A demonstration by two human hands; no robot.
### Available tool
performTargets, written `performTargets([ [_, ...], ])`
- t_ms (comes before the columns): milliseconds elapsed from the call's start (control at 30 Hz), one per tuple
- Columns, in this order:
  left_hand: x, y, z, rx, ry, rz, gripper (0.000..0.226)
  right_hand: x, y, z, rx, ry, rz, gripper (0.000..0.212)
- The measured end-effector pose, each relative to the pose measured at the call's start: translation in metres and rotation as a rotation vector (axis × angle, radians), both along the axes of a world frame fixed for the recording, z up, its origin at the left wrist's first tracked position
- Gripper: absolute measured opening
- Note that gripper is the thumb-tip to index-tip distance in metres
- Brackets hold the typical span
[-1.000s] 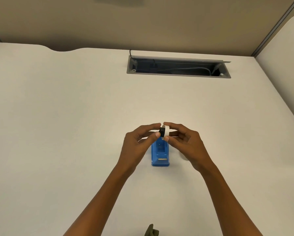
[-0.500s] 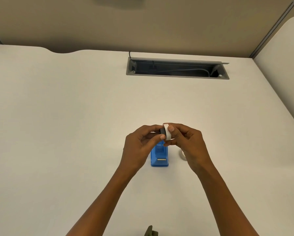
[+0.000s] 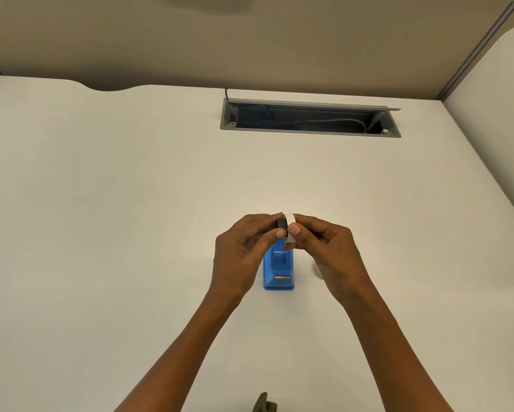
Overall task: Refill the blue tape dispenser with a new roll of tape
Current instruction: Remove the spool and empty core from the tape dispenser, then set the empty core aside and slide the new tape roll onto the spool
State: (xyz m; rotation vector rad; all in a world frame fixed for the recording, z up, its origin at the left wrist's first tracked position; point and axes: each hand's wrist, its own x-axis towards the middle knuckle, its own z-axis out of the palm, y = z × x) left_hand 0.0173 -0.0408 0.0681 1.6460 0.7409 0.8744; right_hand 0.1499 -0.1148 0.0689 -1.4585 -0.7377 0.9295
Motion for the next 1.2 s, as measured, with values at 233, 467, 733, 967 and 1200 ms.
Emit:
performTargets([
  [233,-0.001,0.002,0.001,-0.11,-0.028,0.012,0.019,-0.001,0.0,0.0,0.046,-0.032,0.025,0.037],
  [467,-0.008,0.011,0.001,-0.399,-0.108,0.047,0.013,0.01,0.001,-0.002,0.141,0.008,0.026,0.042],
  [733,-0.006,0.005,-0.003,-0.472,-0.09,-0.025,0.016,0.034,0.022,-0.009,0.112,0.026,-0.082,0.043],
  [967,-0.008,0.006,-0.005,-0.494,-0.094,-0.008,0.019,0.051,0.064,-0.035,-0.087,-0.284,-0.197,0.047],
  [1200,-0.011,0.008,-0.007,-0.517,-0.078,0.025,0.018,0.053,0.089,-0.063,-0.214,-0.426,-0.129,0.051],
])
